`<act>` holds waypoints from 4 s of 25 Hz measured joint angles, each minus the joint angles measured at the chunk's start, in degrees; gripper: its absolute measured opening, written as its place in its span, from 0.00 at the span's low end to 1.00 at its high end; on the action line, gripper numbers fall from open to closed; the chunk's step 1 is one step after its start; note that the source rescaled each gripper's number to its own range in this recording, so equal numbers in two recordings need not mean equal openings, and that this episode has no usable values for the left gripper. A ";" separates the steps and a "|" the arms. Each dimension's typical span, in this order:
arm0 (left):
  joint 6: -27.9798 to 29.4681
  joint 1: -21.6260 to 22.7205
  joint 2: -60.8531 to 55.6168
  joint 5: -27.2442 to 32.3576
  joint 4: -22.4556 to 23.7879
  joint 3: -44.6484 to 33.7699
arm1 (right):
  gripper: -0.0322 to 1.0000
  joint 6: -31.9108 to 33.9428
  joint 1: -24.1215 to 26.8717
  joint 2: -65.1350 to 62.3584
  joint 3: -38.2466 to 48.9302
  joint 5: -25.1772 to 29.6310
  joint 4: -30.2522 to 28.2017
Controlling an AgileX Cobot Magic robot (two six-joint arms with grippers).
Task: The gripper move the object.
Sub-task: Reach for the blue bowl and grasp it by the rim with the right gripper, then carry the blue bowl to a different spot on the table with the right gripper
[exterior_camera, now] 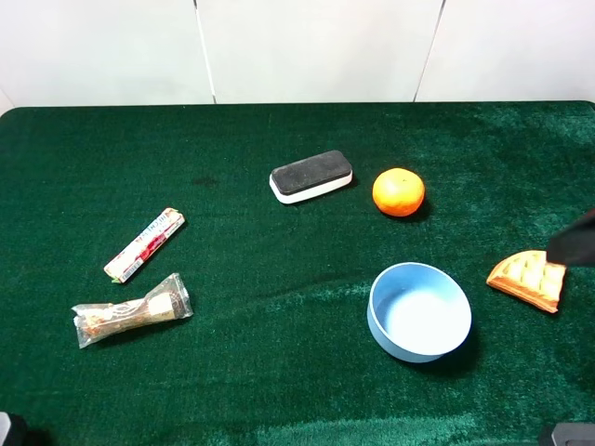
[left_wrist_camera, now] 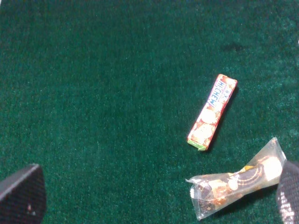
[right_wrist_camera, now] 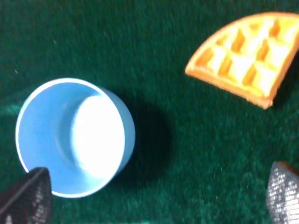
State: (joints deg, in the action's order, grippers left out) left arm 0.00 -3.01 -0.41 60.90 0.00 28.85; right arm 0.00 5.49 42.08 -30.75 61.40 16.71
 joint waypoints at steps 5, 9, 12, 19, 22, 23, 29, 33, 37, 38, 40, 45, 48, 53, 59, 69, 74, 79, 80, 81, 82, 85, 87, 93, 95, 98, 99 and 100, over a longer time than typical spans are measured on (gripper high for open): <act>0.00 0.00 0.00 0.00 0.00 0.00 | 1.00 1.81 0.00 1.42 2.23 -0.35 -0.11; 0.00 0.00 0.00 0.00 0.00 0.00 | 1.00 3.45 -2.93 3.15 2.61 -0.91 -0.57; 0.00 0.00 0.00 0.00 0.00 0.00 | 1.00 6.96 -9.02 6.25 2.61 -3.57 -1.58; 0.00 0.00 0.00 0.00 0.00 0.00 | 1.00 12.26 -18.61 15.95 2.61 -10.91 -2.51; 0.00 0.00 0.00 0.00 0.00 0.00 | 1.00 12.84 -20.51 20.09 2.61 -13.28 -2.51; 0.00 0.00 0.00 0.00 0.00 0.00 | 1.00 12.94 -20.90 21.47 2.61 -14.20 -2.45; 0.00 0.00 0.00 0.00 0.00 0.00 | 1.00 13.17 -24.06 28.72 2.66 -19.74 -1.74; 0.00 0.00 0.00 0.00 0.00 0.00 | 1.00 13.17 -25.13 33.19 2.65 -23.19 -0.99; 0.00 0.00 0.00 0.00 0.00 0.00 | 1.00 13.17 -25.13 37.48 2.65 -25.46 -0.90; 0.00 0.00 0.00 0.00 0.00 0.00 | 1.00 13.17 -25.13 38.35 2.65 -26.11 -0.90; 0.00 0.00 0.00 0.00 0.00 0.00 | 1.00 13.17 -25.13 40.26 2.65 -27.19 -0.90; 0.00 0.00 0.00 0.00 0.00 0.00 | 1.00 12.94 -25.13 43.68 2.65 -30.06 -0.90; 0.00 0.00 0.00 0.00 0.00 0.00 | 1.00 12.31 -25.13 45.23 2.67 -30.73 -0.90; 0.00 0.00 0.00 0.00 0.00 0.00 | 1.00 11.91 -25.13 46.15 2.72 -31.25 -0.90; 0.00 0.00 0.00 0.00 0.00 0.00 | 0.70 11.87 -25.13 46.15 2.72 -31.60 -0.77; 0.00 0.00 0.00 0.00 0.00 0.00 | 0.37 11.87 -25.13 46.26 2.72 -31.60 -0.58; 0.00 0.00 0.00 0.00 0.00 0.00 | 0.26 11.87 -25.13 46.26 2.72 -31.60 -0.16; 0.00 0.00 0.00 0.00 0.00 0.00 | 0.10 11.87 -25.13 46.26 2.72 -31.60 -0.14; 0.00 0.00 0.00 0.00 0.00 0.00 | 0.07 11.87 -25.13 46.26 2.72 -31.60 -0.09; 0.00 0.00 0.00 0.00 0.00 0.00 | 0.04 11.70 -25.13 46.26 2.72 -31.60 -0.09; 0.00 0.00 0.00 0.00 0.00 0.00 | 0.03 11.53 -25.13 46.26 2.72 -31.60 -0.09; 0.00 0.00 0.00 0.00 0.00 0.00 | 0.03 10.57 -25.13 46.26 2.72 -31.46 -0.09; 0.00 0.00 0.00 0.00 0.00 0.00 | 0.03 10.52 -25.13 46.26 2.72 -31.41 -0.09; 0.00 0.00 0.00 0.00 0.00 0.00 | 0.03 10.40 -25.13 46.26 2.41 -29.81 -0.09; 0.00 0.00 0.00 0.00 0.00 0.00 | 0.03 10.40 -25.13 46.31 1.56 -27.91 -0.09; 0.00 0.00 0.00 0.00 0.00 0.00 | 0.03 10.35 -25.13 46.37 -0.67 -25.20 -0.09; 0.00 0.00 0.00 0.00 0.00 0.00 | 0.03 10.28 -25.13 46.37 -1.59 -24.17 -0.09; 0.00 0.00 0.00 0.00 0.00 0.00 | 0.03 10.16 -25.36 46.37 -2.56 -23.38 -0.28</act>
State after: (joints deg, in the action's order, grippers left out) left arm 0.00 -3.01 -0.41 60.90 0.00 28.85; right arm 10.16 -19.87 88.44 -33.31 38.02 16.43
